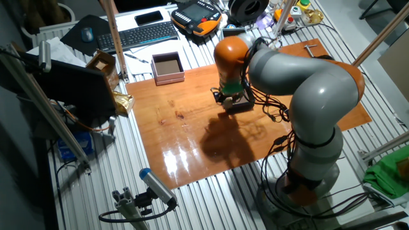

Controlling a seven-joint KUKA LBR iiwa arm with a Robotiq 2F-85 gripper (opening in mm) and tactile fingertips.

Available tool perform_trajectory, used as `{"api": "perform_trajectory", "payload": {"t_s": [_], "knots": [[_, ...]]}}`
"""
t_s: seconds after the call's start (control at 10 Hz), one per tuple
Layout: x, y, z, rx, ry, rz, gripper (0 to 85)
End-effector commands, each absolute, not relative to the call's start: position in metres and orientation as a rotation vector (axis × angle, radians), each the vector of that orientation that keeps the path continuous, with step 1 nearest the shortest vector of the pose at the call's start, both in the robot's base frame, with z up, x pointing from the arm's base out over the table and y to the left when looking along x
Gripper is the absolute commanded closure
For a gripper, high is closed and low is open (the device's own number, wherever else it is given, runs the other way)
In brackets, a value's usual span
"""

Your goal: Take everything out of the gift box

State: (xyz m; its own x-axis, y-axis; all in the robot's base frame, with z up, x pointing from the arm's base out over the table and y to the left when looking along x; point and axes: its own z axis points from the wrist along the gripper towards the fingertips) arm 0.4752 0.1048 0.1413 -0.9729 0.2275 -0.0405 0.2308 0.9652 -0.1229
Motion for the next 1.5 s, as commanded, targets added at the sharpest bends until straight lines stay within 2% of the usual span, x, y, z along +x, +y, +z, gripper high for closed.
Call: {"api": "perform_trajectory", "payload": {"t_s": [0.0,0.3,1.1,1.4], "knots": [[0.475,0.106,0.132,0.374,3.072,-0.193,32.0],[0.47,0.108,0.115,0.408,3.043,-0.157,32.3],[0.464,0.108,0.128,0.424,3.071,-0.185,32.7],[0.459,0.108,0.125,0.453,3.069,-0.136,33.3]]}}
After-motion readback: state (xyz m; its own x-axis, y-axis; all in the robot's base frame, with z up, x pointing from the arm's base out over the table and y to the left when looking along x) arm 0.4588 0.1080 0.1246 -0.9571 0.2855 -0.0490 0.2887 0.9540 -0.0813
